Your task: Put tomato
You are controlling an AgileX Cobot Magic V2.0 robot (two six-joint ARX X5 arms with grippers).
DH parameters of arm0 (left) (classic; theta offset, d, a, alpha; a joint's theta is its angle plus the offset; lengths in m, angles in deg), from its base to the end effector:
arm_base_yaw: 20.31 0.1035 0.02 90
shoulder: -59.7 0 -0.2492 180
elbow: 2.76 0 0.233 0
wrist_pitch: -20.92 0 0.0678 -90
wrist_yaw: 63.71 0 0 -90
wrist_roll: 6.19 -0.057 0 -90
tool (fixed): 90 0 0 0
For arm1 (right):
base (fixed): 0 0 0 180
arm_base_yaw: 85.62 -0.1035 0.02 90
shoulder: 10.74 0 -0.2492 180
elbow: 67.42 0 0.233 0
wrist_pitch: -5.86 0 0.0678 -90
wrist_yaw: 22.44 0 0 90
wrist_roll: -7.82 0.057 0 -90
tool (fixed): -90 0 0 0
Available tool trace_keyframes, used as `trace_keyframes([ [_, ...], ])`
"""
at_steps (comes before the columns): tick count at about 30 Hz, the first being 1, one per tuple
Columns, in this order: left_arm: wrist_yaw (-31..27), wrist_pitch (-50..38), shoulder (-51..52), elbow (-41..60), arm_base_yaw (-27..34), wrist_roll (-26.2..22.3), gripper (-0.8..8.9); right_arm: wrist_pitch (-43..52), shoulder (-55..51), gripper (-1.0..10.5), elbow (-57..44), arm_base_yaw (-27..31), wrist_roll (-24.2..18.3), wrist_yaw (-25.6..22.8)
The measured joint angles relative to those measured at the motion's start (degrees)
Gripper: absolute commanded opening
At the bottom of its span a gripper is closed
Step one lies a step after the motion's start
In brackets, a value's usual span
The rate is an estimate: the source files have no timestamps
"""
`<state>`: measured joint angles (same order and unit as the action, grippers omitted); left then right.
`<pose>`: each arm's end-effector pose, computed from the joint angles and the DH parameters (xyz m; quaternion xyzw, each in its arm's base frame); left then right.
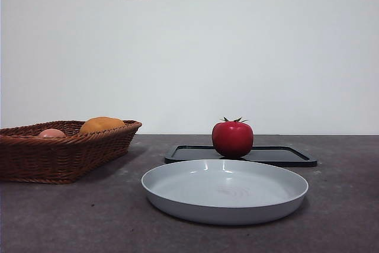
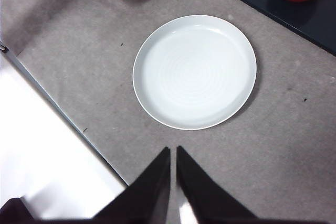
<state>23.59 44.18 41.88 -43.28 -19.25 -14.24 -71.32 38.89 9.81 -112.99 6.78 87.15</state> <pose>0.1224 0.0049 0.2685 0.0702 0.0072 0.0324 0.9970 0.1190 0.0831 0.3088 -0.0360 0.4150 0.3655 0.8324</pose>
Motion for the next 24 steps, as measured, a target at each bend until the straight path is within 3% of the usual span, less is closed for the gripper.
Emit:
trace_keyframes([
  [11, 0.0, 0.4, 12.6, 17.6, 0.0, 1.2, 0.08, 0.0, 0.0, 0.1, 0.0, 0.0, 0.0, 0.0],
  [24, 0.0, 2.8, 17.5, 23.4, 0.0, 2.9, 0.08, 0.0, 0.0, 0.1, 0.0, 0.0, 0.0, 0.0],
])
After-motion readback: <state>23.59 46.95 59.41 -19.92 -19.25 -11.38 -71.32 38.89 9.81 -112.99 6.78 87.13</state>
